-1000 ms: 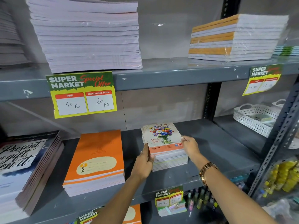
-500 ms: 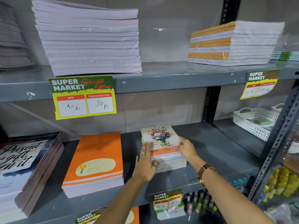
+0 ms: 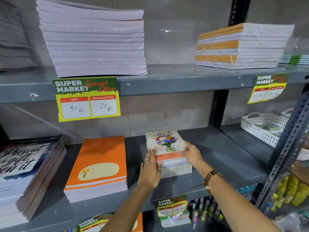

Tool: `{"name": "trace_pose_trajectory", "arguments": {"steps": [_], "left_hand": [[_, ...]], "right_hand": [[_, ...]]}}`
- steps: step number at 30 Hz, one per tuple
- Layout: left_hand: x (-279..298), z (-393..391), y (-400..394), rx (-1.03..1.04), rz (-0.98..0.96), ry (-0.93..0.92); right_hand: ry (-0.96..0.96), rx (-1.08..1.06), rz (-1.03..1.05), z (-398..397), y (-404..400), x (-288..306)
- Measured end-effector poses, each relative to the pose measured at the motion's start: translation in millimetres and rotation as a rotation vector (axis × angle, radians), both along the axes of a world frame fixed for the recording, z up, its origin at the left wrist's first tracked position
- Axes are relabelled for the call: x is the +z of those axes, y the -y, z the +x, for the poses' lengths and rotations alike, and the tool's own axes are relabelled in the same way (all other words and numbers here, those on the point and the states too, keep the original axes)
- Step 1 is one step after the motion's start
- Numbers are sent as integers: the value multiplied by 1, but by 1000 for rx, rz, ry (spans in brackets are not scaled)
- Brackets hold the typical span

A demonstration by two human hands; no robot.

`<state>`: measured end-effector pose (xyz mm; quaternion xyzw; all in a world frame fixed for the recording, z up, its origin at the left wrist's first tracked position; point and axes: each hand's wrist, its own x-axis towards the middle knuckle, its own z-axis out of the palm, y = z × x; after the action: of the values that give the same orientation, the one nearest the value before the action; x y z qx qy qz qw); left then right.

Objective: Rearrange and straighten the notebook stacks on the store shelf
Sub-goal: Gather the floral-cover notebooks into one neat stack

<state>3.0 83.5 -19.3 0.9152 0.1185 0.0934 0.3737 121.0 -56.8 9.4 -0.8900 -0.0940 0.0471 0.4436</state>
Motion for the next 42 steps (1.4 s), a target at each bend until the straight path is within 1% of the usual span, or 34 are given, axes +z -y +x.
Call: {"name": "trace_pose_trajectory", "arguments": {"steps": [12,20,27,36,40,42], "left_hand": [[1,-4,3,0,-21,21],[2,-5,-3,-36,-38,33],[1,-4,-4,-37,-44,37],[0,-5,-1,-36,-82,45],[2,-6,-3,-48,-48,55],[5,-8,-6,-61,8,66]], "right_hand": [[-1,-7,-7,-2,0,-1],[12,-91,108,-4,-3,-6],[25,-100,131,-7,-3,-5],[25,-74,61,-2,-4,-4],[27,-45,9,-4,-3,-5],[102,-55,-88,-5,-3,-3]]}}
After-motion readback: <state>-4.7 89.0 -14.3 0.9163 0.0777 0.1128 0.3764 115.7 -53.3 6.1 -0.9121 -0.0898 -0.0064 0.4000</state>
